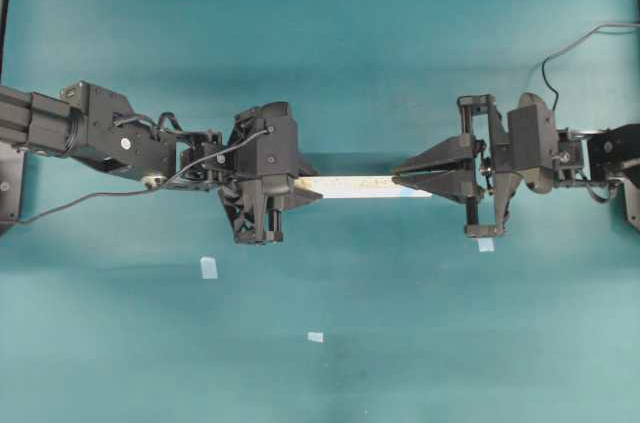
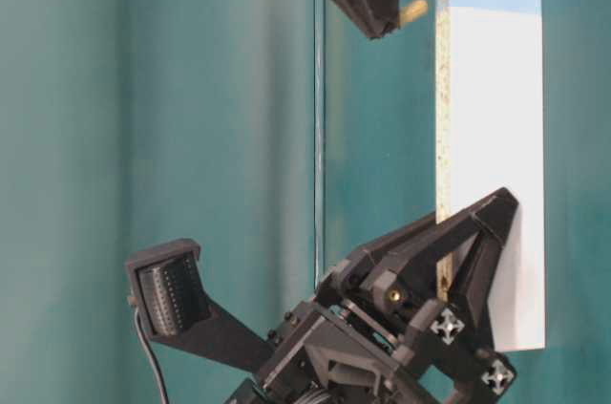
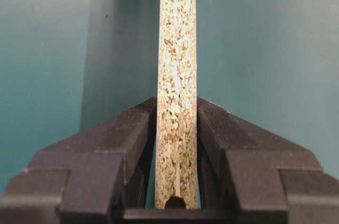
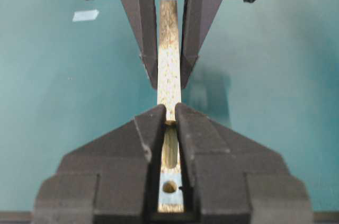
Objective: Insert the rod into the hole on the wooden board.
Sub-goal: 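Press the rod down into the hole with the right gripper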
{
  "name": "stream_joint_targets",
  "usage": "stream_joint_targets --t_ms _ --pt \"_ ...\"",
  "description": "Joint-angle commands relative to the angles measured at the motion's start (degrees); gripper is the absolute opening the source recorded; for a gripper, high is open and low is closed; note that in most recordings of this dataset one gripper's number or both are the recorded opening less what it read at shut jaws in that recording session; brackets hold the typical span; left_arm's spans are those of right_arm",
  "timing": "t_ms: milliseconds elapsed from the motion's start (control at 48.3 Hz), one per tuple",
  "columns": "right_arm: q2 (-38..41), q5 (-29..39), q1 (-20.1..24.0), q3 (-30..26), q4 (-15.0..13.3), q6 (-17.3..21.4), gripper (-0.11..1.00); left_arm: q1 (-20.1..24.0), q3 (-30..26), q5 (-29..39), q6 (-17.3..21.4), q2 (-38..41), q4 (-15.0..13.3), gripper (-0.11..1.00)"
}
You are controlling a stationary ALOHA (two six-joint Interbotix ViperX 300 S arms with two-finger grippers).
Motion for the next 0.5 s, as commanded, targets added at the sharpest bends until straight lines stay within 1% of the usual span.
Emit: stream_joint_targets --t_ms 0,476 --pt "-0.53 -0.44 0.09 0.35 0.18 -0.09 0.09 -0.09 -0.79 -0.18 0.18 -0.70 0.09 0.34" --pt "0.18 -0.35 0.09 0.53 0.18 -0.09 0.09 -0.09 -0.79 -0.18 0.09 -0.70 0.09 0.34"
